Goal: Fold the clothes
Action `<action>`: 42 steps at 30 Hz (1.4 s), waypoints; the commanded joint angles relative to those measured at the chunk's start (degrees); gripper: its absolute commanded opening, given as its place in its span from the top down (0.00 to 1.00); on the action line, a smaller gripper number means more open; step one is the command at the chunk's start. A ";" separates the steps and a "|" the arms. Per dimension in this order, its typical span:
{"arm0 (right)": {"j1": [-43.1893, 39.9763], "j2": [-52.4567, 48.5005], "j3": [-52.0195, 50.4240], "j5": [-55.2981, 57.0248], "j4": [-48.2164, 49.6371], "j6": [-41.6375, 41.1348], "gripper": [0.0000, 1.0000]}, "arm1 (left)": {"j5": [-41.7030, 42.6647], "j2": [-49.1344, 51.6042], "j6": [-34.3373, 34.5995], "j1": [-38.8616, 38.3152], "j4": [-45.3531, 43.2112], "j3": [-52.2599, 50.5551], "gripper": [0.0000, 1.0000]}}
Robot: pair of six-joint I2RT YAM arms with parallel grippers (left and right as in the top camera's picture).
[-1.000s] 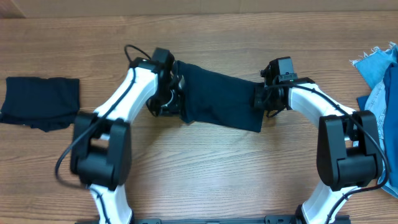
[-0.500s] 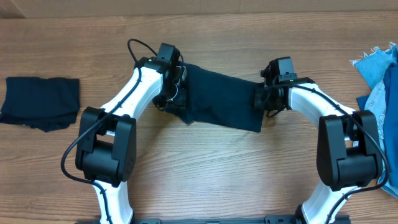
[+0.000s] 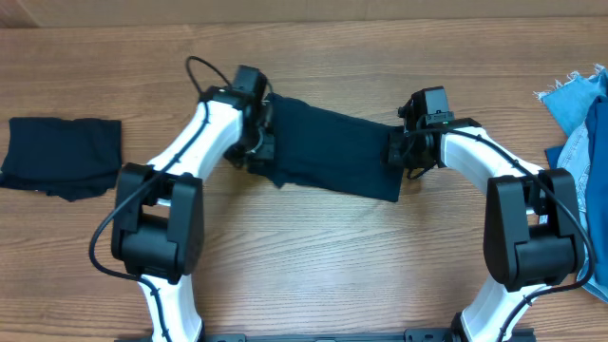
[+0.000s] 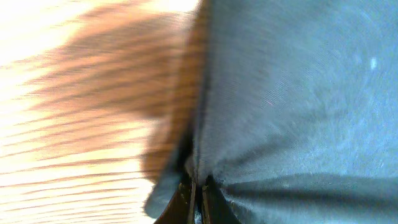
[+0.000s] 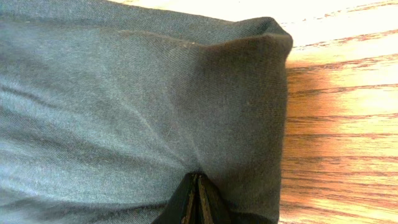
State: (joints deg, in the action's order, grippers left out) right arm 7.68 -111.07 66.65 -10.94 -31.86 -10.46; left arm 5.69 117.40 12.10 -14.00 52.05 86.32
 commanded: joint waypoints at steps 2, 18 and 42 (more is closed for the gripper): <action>-1.03 -3.45 -2.08 8.00 -2.16 0.17 0.93 | -1.57 0.44 -0.50 6.60 -0.17 -0.33 0.96; -1.01 14.47 -1.46 -3.48 -11.04 2.71 0.66 | 5.33 -5.60 -6.36 3.04 -2.45 4.26 0.96; 4.15 5.57 -15.63 12.00 -9.09 -7.65 0.88 | 4.26 12.96 -5.64 -0.83 -28.83 5.07 0.96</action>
State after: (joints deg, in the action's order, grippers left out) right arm 12.19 -102.35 54.98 -15.31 -36.36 -13.30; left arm 12.67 128.03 4.10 -18.39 23.55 90.32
